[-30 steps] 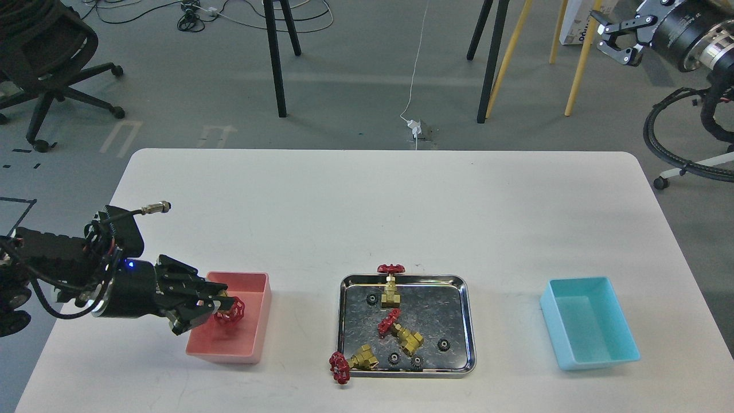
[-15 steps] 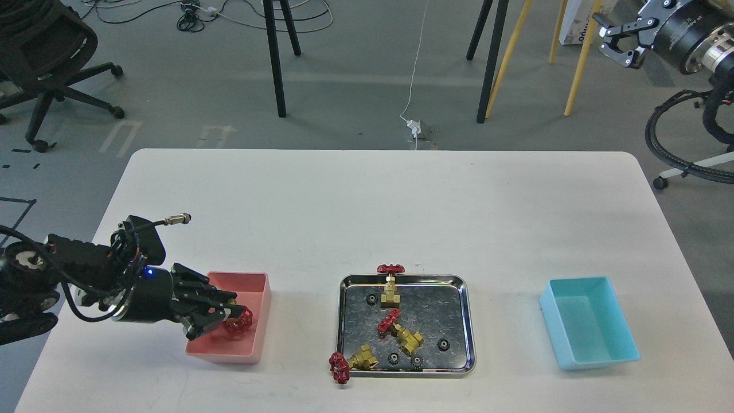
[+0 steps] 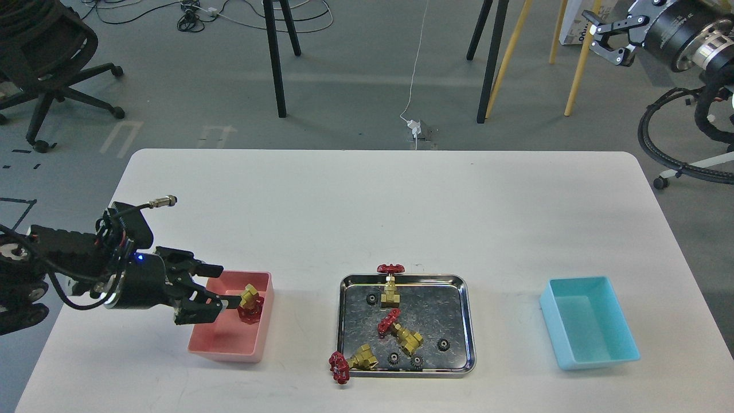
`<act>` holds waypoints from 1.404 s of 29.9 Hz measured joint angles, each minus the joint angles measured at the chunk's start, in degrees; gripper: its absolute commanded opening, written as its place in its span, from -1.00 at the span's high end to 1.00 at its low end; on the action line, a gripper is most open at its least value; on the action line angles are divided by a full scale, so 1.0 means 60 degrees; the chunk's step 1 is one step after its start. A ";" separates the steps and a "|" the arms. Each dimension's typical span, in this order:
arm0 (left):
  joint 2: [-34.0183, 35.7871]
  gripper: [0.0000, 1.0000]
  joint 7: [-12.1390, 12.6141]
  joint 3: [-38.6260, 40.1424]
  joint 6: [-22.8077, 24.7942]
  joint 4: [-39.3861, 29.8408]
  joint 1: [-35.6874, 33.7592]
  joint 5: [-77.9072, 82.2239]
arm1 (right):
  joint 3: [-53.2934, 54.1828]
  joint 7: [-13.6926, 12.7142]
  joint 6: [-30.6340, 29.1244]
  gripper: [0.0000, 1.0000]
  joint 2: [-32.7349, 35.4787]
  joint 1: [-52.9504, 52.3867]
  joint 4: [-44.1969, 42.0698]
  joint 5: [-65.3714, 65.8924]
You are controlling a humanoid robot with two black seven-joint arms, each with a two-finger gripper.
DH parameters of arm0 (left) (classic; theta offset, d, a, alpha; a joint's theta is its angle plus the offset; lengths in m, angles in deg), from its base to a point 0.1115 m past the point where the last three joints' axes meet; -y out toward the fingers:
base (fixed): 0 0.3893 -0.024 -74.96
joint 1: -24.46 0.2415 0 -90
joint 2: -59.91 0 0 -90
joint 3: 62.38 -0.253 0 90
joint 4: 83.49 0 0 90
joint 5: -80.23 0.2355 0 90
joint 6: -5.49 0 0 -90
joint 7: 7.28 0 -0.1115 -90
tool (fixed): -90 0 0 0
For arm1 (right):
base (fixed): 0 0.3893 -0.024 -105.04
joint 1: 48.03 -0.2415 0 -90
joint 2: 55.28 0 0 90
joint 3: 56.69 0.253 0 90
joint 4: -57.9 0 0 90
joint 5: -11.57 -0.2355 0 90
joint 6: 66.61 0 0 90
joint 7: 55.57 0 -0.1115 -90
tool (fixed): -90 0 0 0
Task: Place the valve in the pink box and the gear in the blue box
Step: 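Open the left gripper and lift it away from the pink box, then reach the right gripper into the tray and grasp a brass gear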
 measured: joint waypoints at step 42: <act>-0.3656 -0.68 0.0001 0.7390 0.2603 -0.0040 0.1787 -1.3960 | -1.2131 -0.0025 0.0002 -0.26 -0.3691 -0.4235 0.8941 1.4244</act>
